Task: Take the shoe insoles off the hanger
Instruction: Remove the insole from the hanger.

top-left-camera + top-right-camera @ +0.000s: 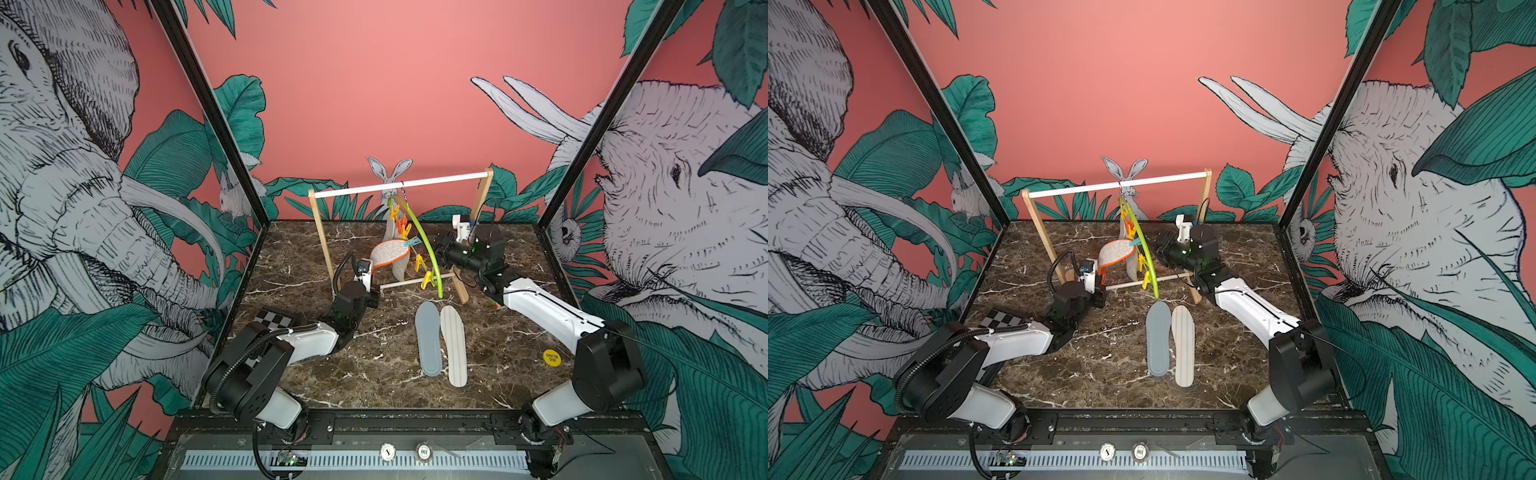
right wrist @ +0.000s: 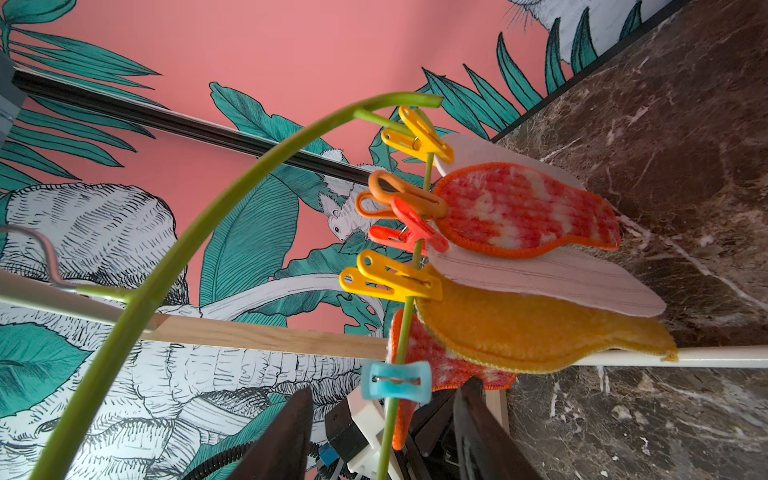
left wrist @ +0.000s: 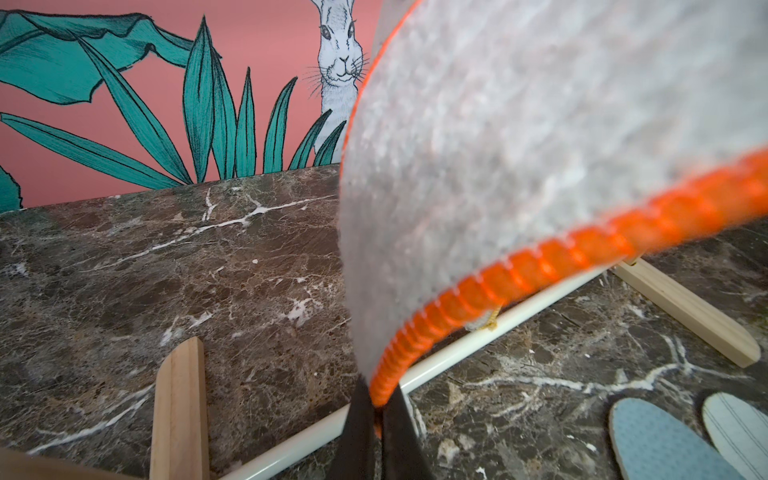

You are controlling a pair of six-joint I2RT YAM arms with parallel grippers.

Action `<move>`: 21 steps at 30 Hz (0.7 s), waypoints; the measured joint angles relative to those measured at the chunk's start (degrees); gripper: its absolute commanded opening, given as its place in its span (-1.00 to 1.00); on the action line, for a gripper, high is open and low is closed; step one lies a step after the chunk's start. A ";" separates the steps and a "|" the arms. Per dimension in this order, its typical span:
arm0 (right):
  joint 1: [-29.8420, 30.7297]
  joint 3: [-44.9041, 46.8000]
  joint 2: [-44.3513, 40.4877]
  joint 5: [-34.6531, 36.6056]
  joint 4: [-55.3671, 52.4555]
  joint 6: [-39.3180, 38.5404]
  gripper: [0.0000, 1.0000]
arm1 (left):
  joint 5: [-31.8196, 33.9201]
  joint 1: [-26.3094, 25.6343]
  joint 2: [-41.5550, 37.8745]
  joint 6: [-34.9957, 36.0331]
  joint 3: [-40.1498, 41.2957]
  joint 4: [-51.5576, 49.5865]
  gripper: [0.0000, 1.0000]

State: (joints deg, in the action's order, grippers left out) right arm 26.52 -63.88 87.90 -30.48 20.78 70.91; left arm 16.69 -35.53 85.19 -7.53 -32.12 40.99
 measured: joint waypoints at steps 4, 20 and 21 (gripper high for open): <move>0.11 -0.31 0.35 0.02 0.09 0.00 0.00 | -0.02 0.00 0.00 0.00 0.00 0.00 -1.00; 0.20 -0.92 1.99 0.00 1.31 0.13 -0.20 | -0.68 0.00 0.00 -0.09 0.00 -0.50 -1.00; 0.22 -0.92 2.05 -0.02 1.38 0.24 -0.21 | -0.72 0.00 0.00 -0.13 0.00 -0.50 -1.00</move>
State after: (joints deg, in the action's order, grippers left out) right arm 26.74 -64.79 89.95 -30.50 22.15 71.16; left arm 15.97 -35.53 85.19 -7.66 -32.12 40.49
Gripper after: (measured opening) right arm 0.403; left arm 0.056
